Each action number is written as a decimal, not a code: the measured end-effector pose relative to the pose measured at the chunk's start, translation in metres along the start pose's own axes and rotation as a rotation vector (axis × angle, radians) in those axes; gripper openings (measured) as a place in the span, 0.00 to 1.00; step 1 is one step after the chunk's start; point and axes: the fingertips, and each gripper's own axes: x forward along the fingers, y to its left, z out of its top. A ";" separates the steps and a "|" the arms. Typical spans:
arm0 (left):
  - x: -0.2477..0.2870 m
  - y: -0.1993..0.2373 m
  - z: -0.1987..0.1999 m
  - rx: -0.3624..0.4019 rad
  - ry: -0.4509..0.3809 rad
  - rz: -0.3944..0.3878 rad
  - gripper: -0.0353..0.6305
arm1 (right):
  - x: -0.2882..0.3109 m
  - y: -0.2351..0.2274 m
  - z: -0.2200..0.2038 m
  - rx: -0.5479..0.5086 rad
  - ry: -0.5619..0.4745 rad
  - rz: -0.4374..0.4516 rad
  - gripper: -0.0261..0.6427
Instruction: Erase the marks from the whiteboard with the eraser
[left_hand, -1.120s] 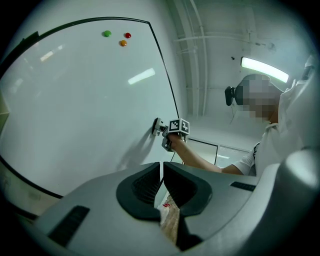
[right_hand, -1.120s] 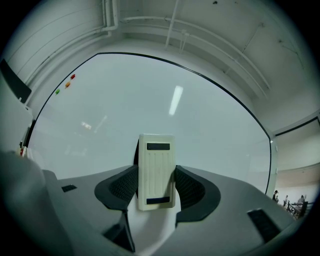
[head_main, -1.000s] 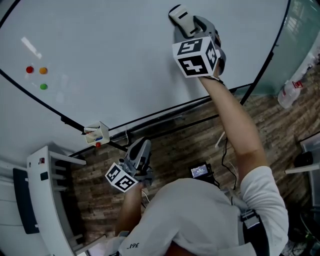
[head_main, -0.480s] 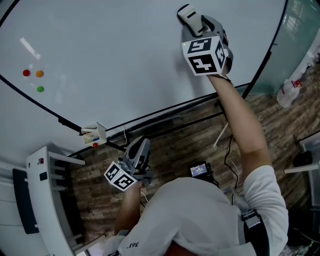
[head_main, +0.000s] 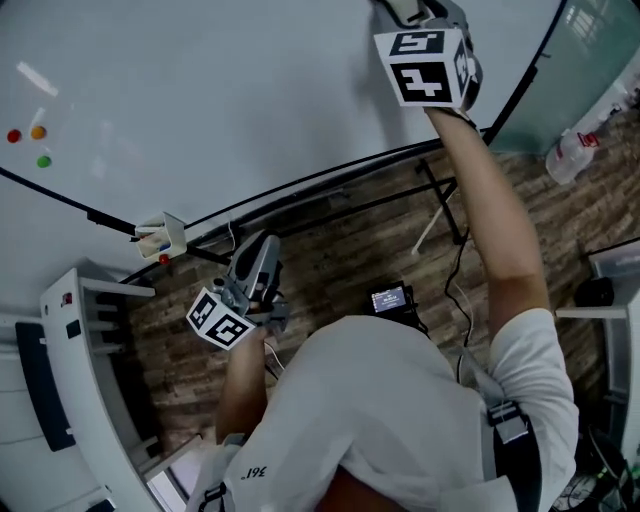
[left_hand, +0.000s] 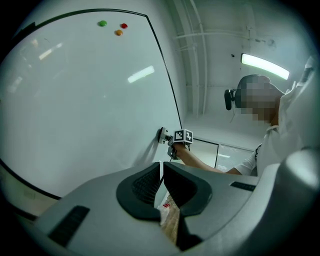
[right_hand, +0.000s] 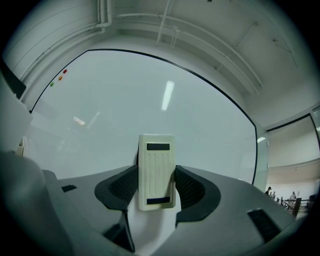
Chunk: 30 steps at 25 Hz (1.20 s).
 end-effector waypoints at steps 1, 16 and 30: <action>0.002 -0.001 -0.001 -0.001 0.002 0.001 0.07 | -0.004 -0.005 -0.004 0.007 -0.002 -0.003 0.41; 0.037 -0.013 -0.025 -0.005 -0.021 0.040 0.07 | -0.046 -0.033 -0.041 0.084 -0.061 0.091 0.41; 0.016 -0.026 -0.031 -0.001 -0.057 0.104 0.07 | -0.085 0.014 -0.049 0.197 -0.107 0.257 0.41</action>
